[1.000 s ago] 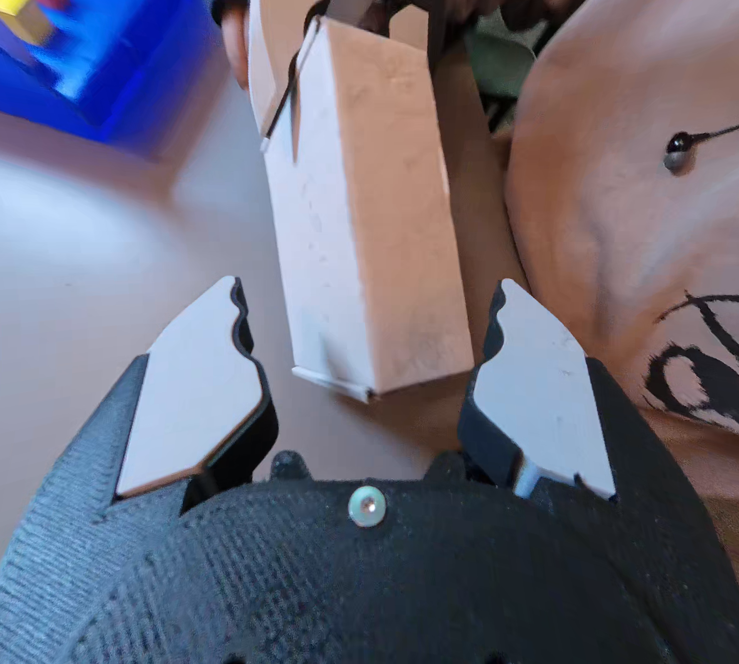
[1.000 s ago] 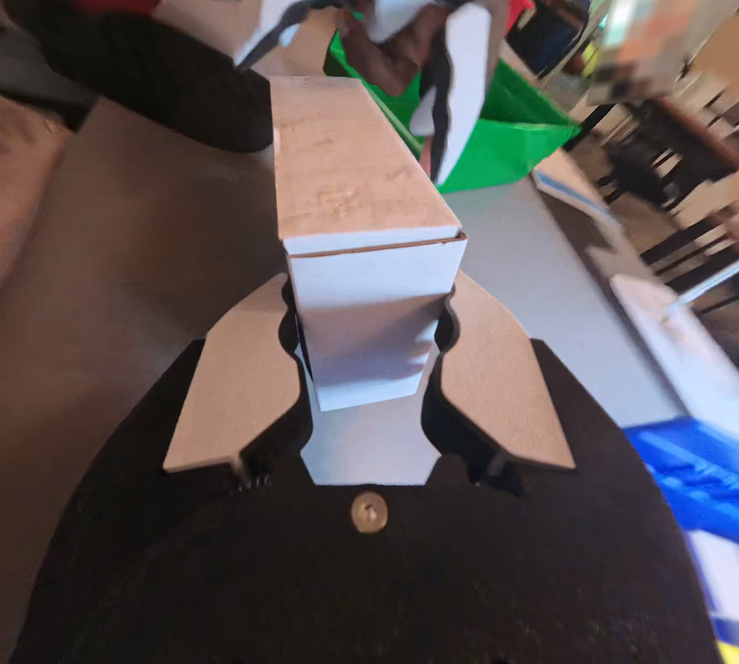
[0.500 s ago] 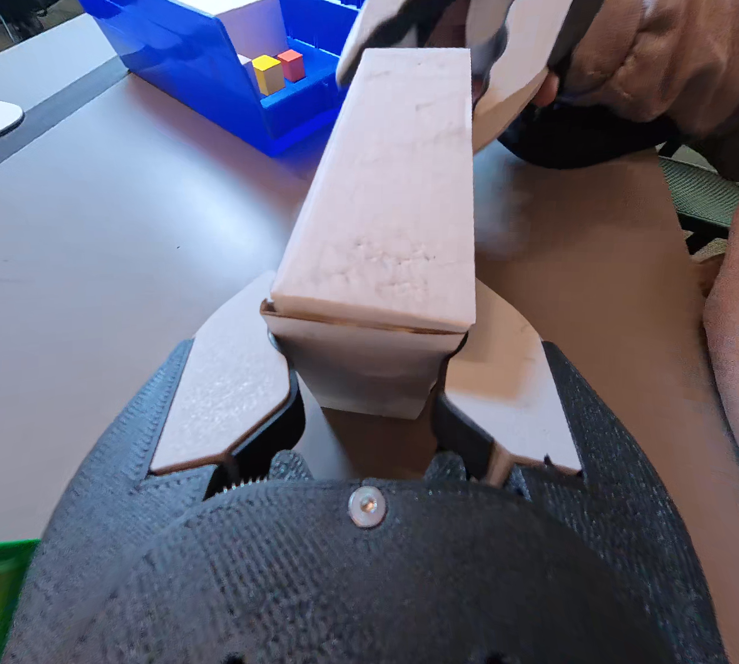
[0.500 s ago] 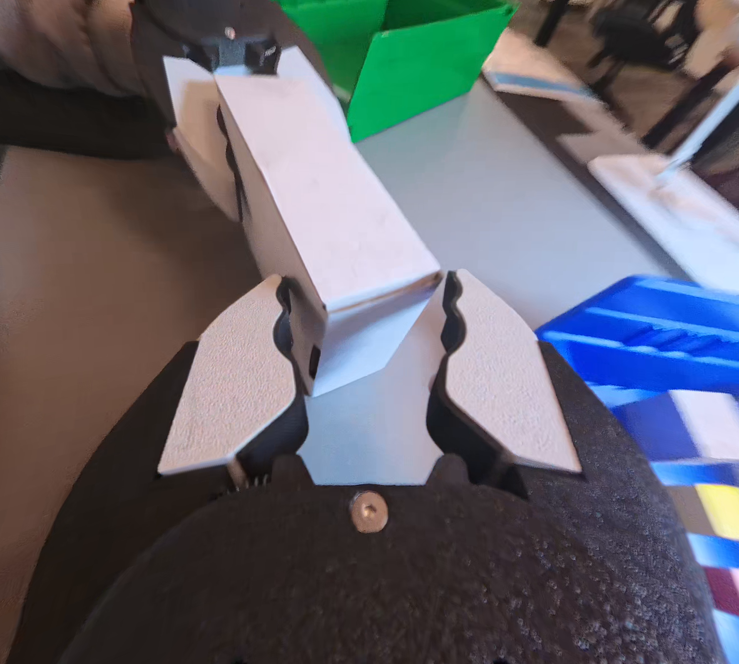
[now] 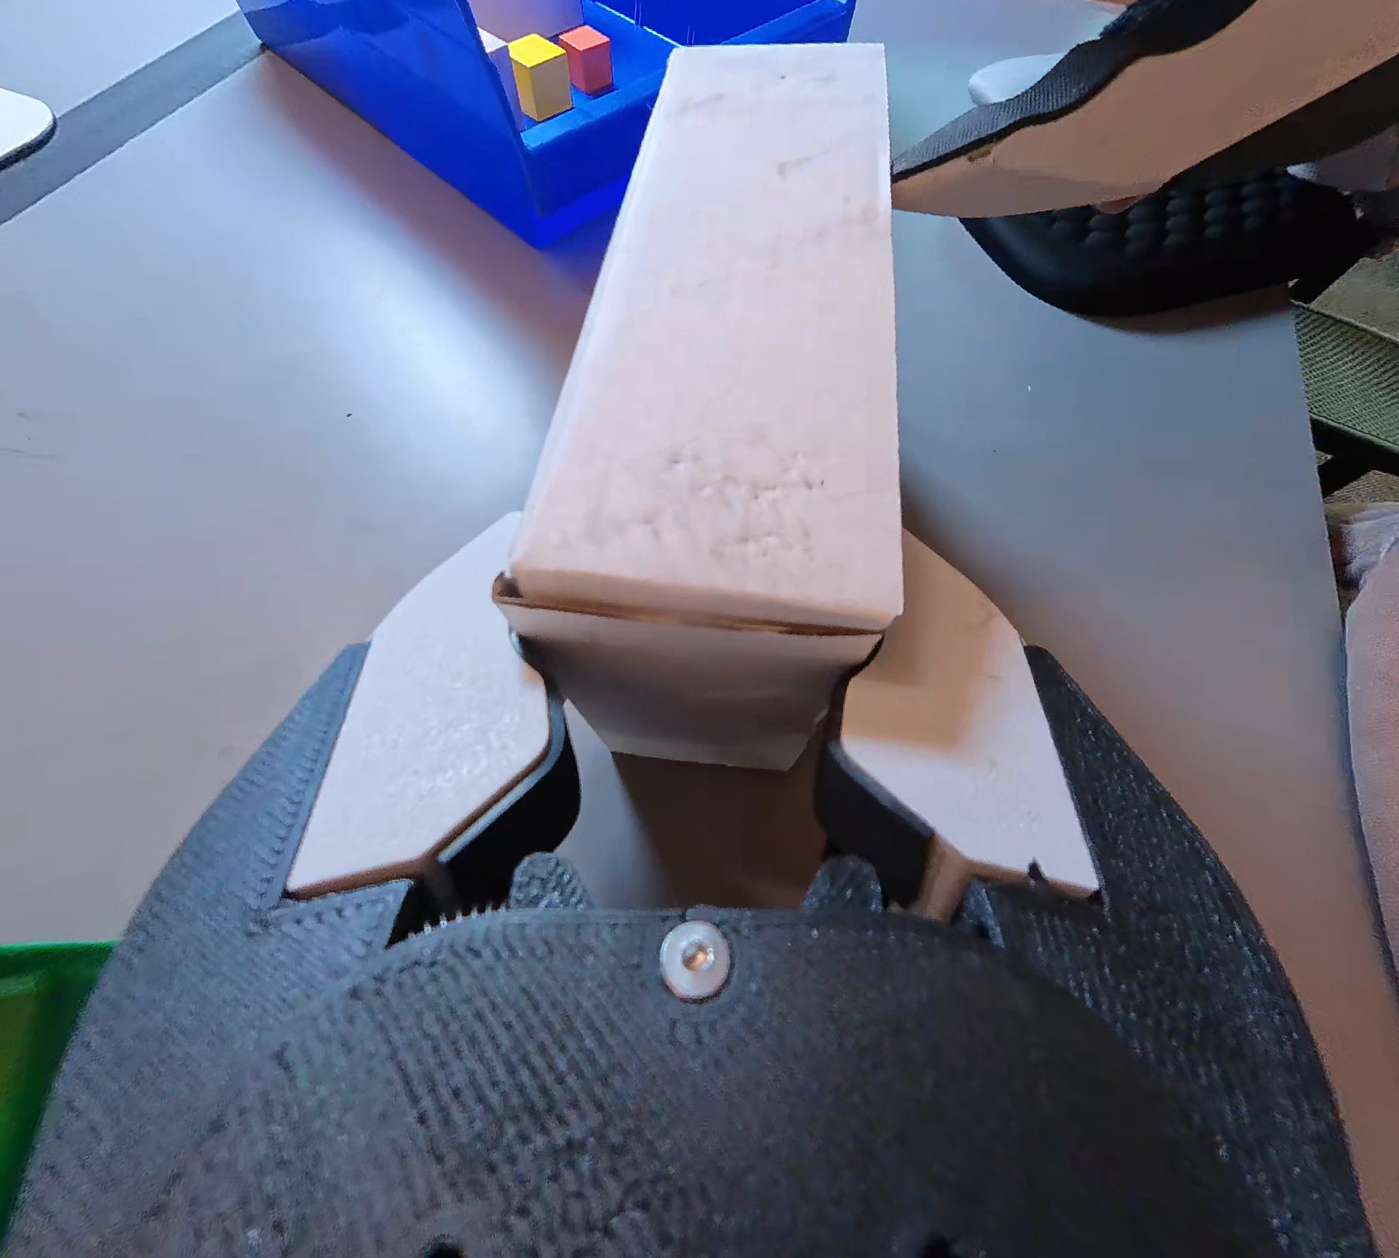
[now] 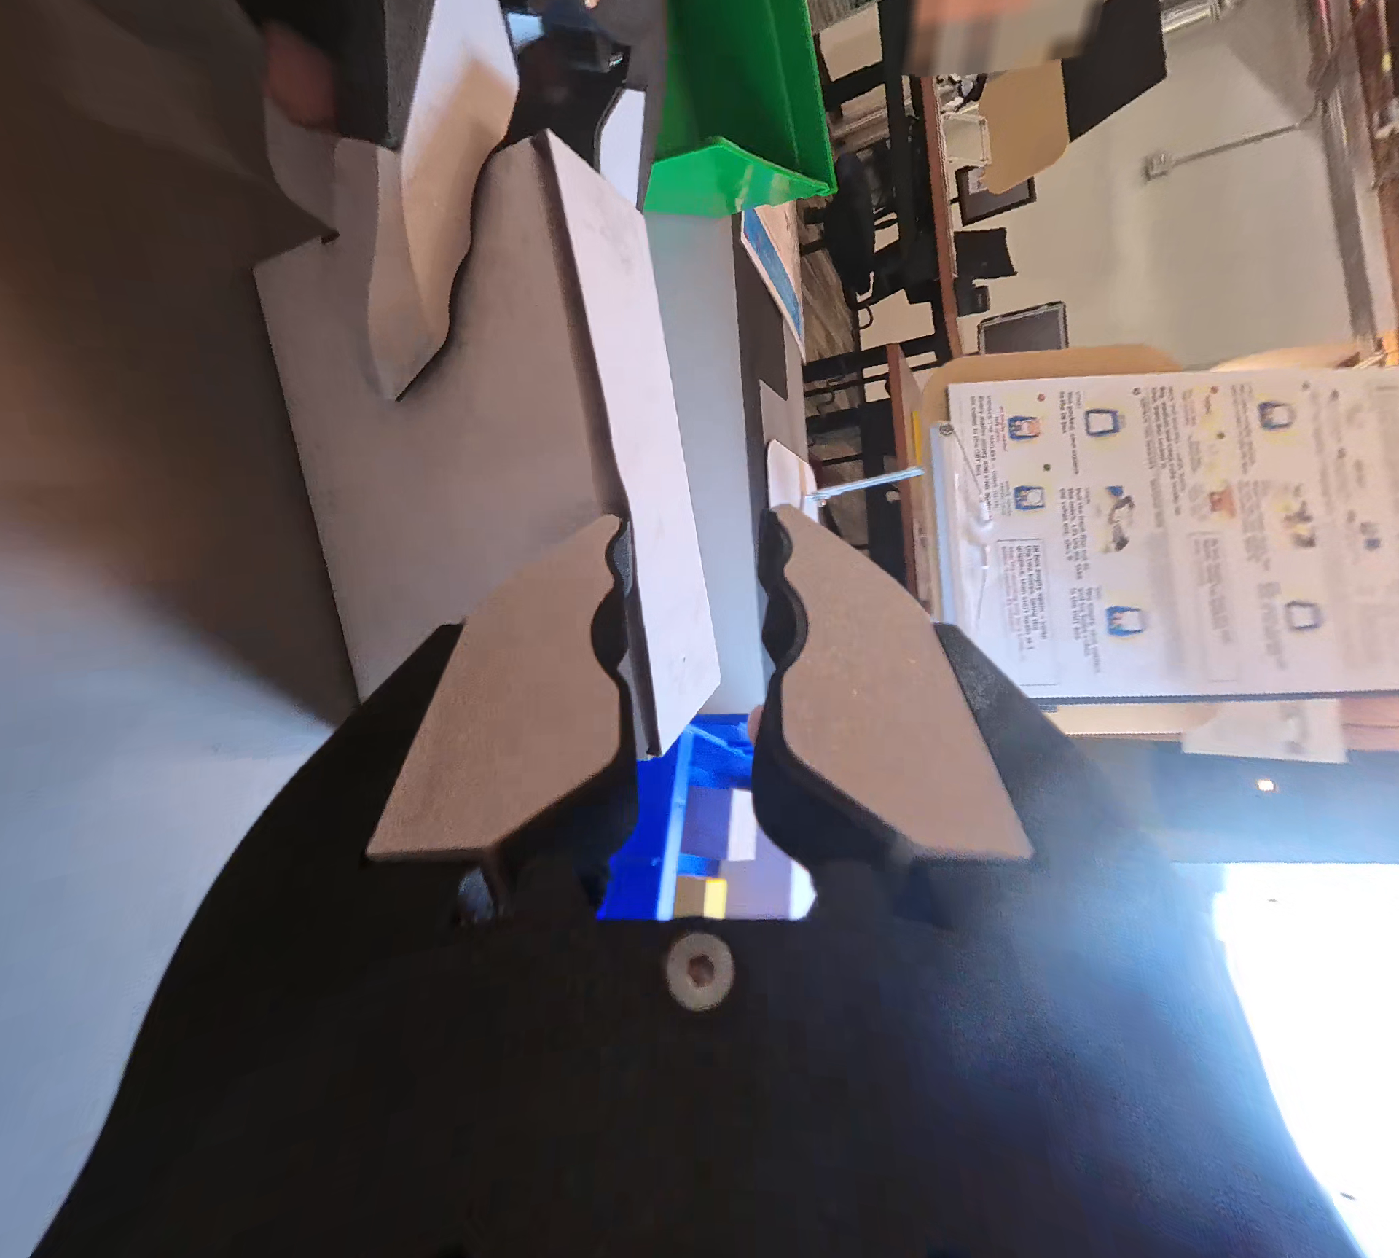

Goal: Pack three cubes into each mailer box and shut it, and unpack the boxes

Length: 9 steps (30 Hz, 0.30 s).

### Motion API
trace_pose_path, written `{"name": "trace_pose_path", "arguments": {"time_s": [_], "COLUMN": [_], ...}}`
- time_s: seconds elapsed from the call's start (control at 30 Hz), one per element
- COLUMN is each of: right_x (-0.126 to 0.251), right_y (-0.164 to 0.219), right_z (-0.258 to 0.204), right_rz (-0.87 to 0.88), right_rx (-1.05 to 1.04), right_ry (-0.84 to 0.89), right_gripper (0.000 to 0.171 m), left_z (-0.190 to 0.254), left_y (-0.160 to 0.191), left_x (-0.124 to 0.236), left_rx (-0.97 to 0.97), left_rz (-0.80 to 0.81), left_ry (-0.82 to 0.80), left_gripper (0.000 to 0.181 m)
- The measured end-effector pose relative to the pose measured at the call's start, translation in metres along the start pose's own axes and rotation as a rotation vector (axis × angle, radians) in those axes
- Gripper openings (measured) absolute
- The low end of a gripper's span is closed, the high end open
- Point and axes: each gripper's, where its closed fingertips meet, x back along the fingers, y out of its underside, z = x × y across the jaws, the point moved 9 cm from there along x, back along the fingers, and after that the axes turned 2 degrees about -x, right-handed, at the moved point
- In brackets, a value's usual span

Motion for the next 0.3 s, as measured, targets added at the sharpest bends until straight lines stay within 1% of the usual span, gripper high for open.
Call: {"name": "trace_pose_path", "arguments": {"time_s": [0.03, 0.2, 0.3], "right_x": [0.000, -0.007, -0.011], "right_y": [-0.001, -0.009, -0.014], "right_z": [0.000, -0.002, -0.002], "right_rz": [-0.011, -0.046, -0.058], "right_rx": [0.031, 0.177, 0.213], "right_ry": [0.002, 0.026, 0.005], "right_gripper": [0.030, 0.023, 0.020], "left_z": [0.000, -0.001, 0.001], "left_y": [0.000, -0.002, -0.002], "left_x": [0.000, 0.002, 0.002], "left_rx": [0.012, 0.087, 0.074], "left_rz": [-0.004, -0.013, -0.025], "left_ry": [0.003, 0.027, 0.023], "left_gripper": [0.078, 0.078, 0.077]}}
